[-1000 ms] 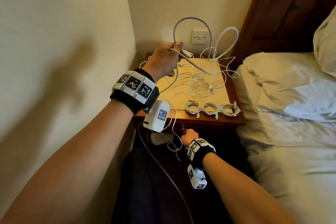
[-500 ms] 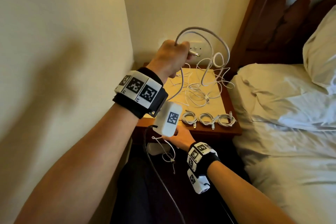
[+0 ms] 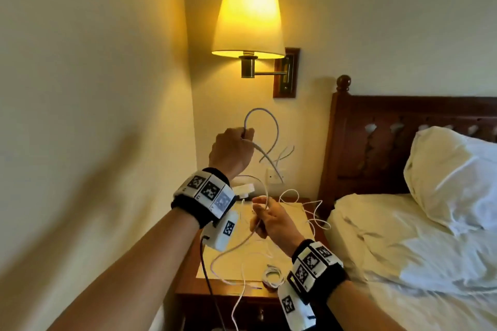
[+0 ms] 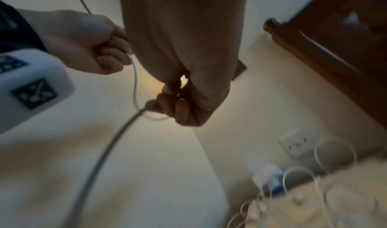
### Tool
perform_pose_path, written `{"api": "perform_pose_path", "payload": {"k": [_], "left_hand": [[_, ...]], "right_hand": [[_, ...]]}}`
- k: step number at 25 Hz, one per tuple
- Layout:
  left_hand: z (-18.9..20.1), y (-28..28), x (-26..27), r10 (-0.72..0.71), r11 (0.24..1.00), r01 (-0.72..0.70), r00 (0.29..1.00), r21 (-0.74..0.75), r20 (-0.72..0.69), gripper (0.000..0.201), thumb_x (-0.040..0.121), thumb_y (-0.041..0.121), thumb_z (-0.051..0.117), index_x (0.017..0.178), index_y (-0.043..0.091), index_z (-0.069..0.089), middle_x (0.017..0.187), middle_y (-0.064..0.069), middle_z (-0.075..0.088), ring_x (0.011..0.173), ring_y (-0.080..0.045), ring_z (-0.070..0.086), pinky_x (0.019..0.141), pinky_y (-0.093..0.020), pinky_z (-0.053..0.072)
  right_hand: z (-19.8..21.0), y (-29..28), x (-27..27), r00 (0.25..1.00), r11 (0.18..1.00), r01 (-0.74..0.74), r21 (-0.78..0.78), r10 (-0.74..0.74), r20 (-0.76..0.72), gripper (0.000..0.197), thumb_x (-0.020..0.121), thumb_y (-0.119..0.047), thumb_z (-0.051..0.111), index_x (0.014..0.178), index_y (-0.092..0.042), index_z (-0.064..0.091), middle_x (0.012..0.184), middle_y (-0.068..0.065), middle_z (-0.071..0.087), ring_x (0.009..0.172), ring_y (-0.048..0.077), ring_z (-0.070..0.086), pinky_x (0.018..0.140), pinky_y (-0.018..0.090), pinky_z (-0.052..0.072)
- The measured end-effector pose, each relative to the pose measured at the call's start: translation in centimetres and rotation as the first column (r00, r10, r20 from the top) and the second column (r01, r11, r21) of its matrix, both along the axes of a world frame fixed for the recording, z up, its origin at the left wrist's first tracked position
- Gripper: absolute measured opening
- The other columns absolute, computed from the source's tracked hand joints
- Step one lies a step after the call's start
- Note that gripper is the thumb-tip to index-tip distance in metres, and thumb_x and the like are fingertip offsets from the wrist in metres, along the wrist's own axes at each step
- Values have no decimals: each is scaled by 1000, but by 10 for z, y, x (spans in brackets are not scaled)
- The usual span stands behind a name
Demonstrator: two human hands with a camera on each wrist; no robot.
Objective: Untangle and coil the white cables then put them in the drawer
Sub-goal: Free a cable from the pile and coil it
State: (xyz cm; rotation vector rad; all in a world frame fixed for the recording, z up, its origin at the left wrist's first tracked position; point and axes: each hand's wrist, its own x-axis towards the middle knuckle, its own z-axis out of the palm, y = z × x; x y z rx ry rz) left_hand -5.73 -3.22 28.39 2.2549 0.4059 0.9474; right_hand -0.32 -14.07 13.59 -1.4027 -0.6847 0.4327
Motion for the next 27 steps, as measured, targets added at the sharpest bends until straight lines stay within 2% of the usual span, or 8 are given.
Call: {"api": "perform_pose_path", "payload": {"k": [4, 7, 11, 15, 18, 20, 23, 27], "left_hand": [[30, 8, -11, 89, 991, -91, 996, 101, 31, 46, 93, 51, 35, 86, 24, 72, 89, -3, 71, 84, -31, 62, 77, -40, 51], [57, 9, -18, 73, 991, -83, 994, 109, 87, 47, 95, 49, 36, 88, 22, 74, 89, -4, 71, 85, -30, 62, 77, -41, 52], [89, -7, -24, -20, 995, 4, 987, 102, 157, 44, 94, 43, 41, 82, 19, 76, 83, -1, 72, 78, -22, 63, 73, -35, 50], [113, -31, -39, -114, 993, 110, 975, 33, 192, 43, 94, 43, 53, 66, 16, 72, 57, 7, 60, 54, -7, 49, 55, -25, 34], [126, -21, -51, -73, 991, 83, 993, 109, -92, 52, 78, 63, 64, 70, 12, 73, 40, 11, 46, 47, -6, 43, 49, -23, 31], [135, -13, -60, -52, 981, 108, 946, 159, -319, 50, 69, 61, 74, 84, 13, 74, 61, 6, 62, 60, -9, 51, 53, -23, 37], [139, -18, -61, -95, 944, 206, 917, 257, -387, 85, 62, 58, 79, 135, 26, 50, 119, 7, 63, 109, -13, 55, 91, -35, 46], [133, -44, -66, -594, 804, 583, 779, -119, -201, 53, 82, 25, 74, 130, 20, 53, 108, -2, 71, 104, -18, 66, 99, -48, 48]], "right_hand": [[66, -21, 34, 942, 974, 165, -156, -108, 318, 25, 103, -19, 44, 111, -8, 66, 64, -6, 50, 57, 8, 46, 53, 17, 37], [115, -40, 36, 808, 906, 337, -258, -137, 573, 57, 88, -28, 70, 139, -21, 45, 114, 1, 49, 96, 19, 56, 78, 25, 45], [179, -61, 12, 665, 890, 429, 156, -428, 612, 86, 80, -22, 77, 149, -30, 26, 142, -3, 29, 120, 14, 45, 91, 30, 47], [226, -75, -3, 450, 862, 300, 408, -505, 736, 32, 90, -45, 61, 119, -54, 52, 132, -4, 52, 109, 3, 55, 89, 28, 50], [264, -93, -1, 587, 871, 331, 363, -491, 644, 29, 102, -36, 44, 84, -28, 66, 74, 1, 67, 67, 14, 63, 70, 33, 51], [281, -102, 4, 571, 896, 422, 141, -383, 726, 35, 101, -35, 46, 72, -22, 62, 59, -2, 56, 52, 12, 50, 59, 31, 45], [289, -88, 3, 474, 873, 482, -76, -187, 861, 25, 100, -27, 49, 90, -18, 69, 73, 0, 60, 60, 9, 50, 59, 23, 41], [289, -70, 3, 468, 879, 459, -130, -115, 876, 33, 103, -24, 43, 106, -1, 66, 93, 10, 66, 74, 15, 58, 67, 26, 46]]}}
